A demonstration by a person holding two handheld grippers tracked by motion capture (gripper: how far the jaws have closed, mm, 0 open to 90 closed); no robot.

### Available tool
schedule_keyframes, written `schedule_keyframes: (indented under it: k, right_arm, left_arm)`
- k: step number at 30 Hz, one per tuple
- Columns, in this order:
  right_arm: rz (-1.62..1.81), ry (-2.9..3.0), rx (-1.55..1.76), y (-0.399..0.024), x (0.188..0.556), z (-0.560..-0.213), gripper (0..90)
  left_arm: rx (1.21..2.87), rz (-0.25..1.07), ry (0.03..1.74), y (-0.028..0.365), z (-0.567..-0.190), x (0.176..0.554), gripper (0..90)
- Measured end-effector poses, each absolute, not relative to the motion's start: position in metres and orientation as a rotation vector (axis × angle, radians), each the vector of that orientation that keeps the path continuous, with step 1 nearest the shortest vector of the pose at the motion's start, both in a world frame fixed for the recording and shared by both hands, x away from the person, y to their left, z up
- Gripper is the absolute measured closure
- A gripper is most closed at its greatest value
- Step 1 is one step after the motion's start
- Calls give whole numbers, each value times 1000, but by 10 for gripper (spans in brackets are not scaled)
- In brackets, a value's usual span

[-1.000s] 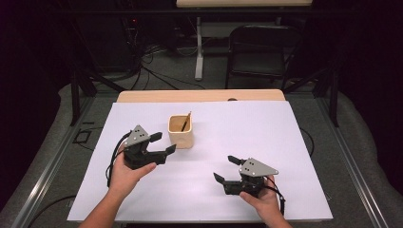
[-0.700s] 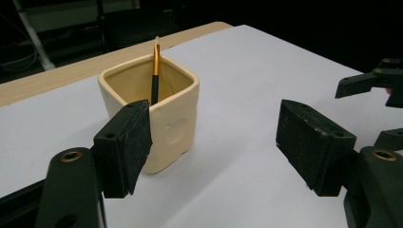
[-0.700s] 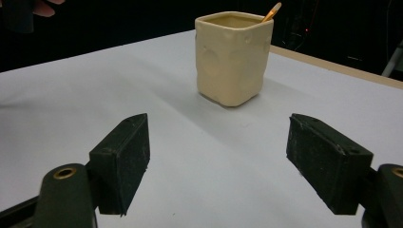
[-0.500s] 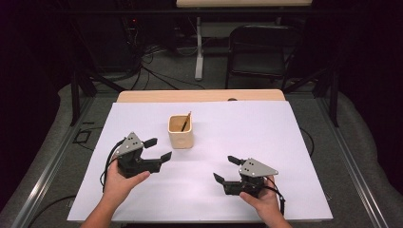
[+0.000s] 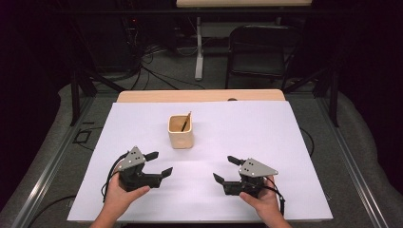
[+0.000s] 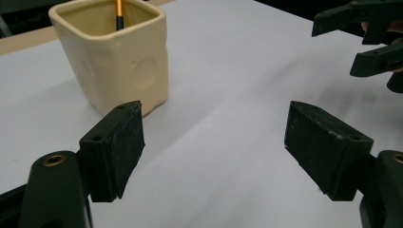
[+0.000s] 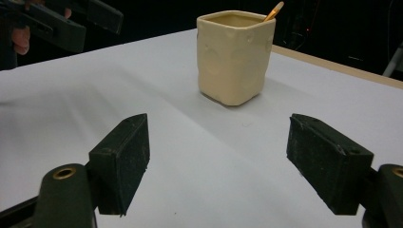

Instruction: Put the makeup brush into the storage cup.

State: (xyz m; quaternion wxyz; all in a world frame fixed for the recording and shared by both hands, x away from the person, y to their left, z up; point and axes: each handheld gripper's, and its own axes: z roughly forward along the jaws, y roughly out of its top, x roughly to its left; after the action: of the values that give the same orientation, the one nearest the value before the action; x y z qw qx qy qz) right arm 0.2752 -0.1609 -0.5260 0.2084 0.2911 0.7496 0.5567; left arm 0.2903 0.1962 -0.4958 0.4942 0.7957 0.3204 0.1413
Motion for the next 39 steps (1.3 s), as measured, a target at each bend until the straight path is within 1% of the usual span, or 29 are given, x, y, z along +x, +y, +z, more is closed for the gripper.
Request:
schedule_keyframes:
  k: [7, 10, 18, 24, 39]
  right_arm:
    - [1542, 2095, 803, -160, 275, -526, 219]
    - [1543, 2093, 805, -161, 275, -526, 219]
    - [1541, 2096, 799, -160, 275, -526, 219]
    - [1537, 2103, 797, -158, 275, -528, 218]
    - [1529, 2118, 796, -157, 275, -529, 216]
  left_arm:
    - [1903, 360, 791, 203, -508, 286, 223]
    - [1897, 344, 799, 204, -510, 286, 225]
    - [1870, 383, 822, 211, -519, 282, 230]
    - [1802, 387, 859, 217, -526, 281, 238]
    - [1816, 392, 867, 220, -533, 283, 248]
